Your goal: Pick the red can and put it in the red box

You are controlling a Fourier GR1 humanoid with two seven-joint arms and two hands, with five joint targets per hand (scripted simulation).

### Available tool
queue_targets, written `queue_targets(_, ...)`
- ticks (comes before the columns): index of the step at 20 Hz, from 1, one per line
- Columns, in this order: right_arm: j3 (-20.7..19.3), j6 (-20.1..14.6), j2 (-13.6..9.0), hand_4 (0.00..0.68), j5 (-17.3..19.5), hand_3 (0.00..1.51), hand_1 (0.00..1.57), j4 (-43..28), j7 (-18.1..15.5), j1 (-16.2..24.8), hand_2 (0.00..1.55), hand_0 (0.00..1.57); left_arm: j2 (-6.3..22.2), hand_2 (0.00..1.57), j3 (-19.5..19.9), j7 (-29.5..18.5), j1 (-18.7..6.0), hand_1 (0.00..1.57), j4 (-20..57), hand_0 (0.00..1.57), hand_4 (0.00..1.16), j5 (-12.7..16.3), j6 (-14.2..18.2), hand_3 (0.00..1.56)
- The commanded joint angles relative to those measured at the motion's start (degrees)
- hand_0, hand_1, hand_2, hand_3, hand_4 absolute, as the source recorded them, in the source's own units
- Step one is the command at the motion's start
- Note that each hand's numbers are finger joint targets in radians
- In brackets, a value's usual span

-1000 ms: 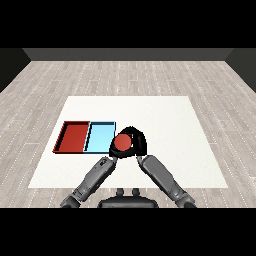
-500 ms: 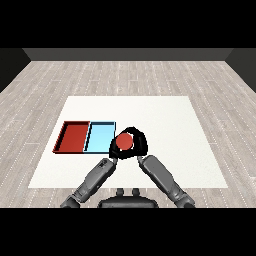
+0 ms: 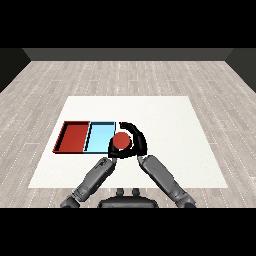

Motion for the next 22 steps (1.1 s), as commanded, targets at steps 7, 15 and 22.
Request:
queue_targets(7, -2.16, 0.92, 0.46, 0.0, 2.21, 0.0, 0.0, 0.98, 0.97, 1.29, 0.0, 0.0, -0.32, 1.57, -3.06, -4.78, -1.95, 1.57, 3.05, 1.57, 1.13, 3.81, 3.2, 1.5)
queue_targets(15, -5.23, 3.77, 0.46, 0.0, -1.71, 0.0, 0.0, 1.66, 0.83, 0.92, 0.0, 0.0, -0.33, 1.57, 1.43, 4.27, -2.05, 1.57, -2.0, 1.57, 1.13, -4.29, 4.26, 1.48)
queue_targets(22, -8.13, 7.29, -2.95, 0.0, 0.03, 0.0, 0.0, -11.97, 3.1, 9.01, 0.0, 0.0, -0.2, 1.56, 5.09, 8.36, -2.5, 1.57, -5.74, 1.57, 1.13, -7.15, 4.31, 1.47)
